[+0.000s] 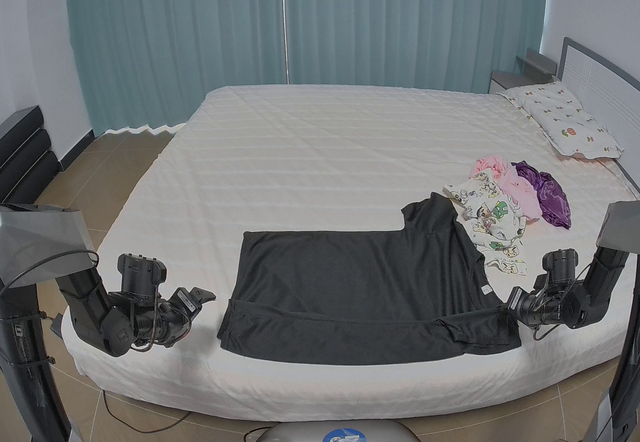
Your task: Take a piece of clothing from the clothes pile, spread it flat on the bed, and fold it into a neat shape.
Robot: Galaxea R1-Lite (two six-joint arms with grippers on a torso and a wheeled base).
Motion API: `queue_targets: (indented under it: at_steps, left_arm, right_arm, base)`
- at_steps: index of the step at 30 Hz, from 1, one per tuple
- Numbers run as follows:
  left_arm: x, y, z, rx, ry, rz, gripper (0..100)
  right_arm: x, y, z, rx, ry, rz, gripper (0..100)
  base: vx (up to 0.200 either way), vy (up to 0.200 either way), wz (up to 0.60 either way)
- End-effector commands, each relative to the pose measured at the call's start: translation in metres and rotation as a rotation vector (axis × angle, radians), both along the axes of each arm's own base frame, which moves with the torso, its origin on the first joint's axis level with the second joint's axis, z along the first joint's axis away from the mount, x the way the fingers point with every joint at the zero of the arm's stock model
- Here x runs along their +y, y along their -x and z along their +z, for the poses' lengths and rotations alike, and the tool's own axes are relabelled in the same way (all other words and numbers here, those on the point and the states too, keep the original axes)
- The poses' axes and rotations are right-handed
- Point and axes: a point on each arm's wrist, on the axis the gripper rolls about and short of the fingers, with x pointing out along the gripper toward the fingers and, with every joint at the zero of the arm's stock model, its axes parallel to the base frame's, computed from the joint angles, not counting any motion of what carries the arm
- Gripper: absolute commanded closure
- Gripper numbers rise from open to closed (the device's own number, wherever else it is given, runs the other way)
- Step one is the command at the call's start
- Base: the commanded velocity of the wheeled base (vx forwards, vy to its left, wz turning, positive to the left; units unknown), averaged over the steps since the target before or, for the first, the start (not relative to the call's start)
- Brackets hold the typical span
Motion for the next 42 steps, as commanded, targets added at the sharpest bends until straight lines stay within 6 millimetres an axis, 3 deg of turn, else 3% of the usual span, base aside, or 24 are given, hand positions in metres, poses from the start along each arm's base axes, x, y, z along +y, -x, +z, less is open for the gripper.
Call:
queue_targets:
  at_steps: [1,2,9,10,18,25,37,42]
  left_arm:
    - [0.000,0.000,0.000,0.000,0.000,0.000,0]
    - [0.000,0.000,0.000,-0.001,0.000,0.001,0]
    - [0.000,0.000,0.001,-0.002,0.003,0.002,0]
    - [-0.001,0.001,0.002,-0.007,-0.002,-0.008,0]
    - [-0.004,0.000,0.004,-0.016,-0.006,-0.004,0]
    - [-0.012,0.002,0.001,-0.005,-0.008,-0.027,0]
    - [-0.019,-0.003,0.004,-0.018,0.016,-0.006,0]
    - [-0.018,-0.004,0.005,-0.025,0.017,-0.005,0]
  right_arm:
    - [0.000,0.003,-0.004,0.001,-0.002,0.001,100]
    - [0.000,0.002,-0.004,-0.005,-0.003,0.001,0]
    - [0.000,0.000,0.008,-0.060,-0.005,0.002,0]
    - [0.000,-0.001,0.020,-0.098,-0.015,-0.010,0]
    - [0.004,0.001,0.048,-0.170,-0.067,-0.060,0]
    - [0.005,0.006,0.051,-0.171,-0.076,-0.067,0]
    - [0.016,0.004,0.048,-0.165,-0.085,-0.027,0]
    - [0.019,0.004,0.049,-0.168,-0.090,-0.026,0]
  base:
    - [0.000,0.000,0.00]
    - [0.000,0.000,0.00]
    - [0.000,0.000,0.00]
    - [0.000,0.000,0.00]
    - [0.000,0.000,0.00]
    - [0.000,0.000,0.00]
    - [0.000,-0.200,0.00]
    - [0.000,0.000,0.00]
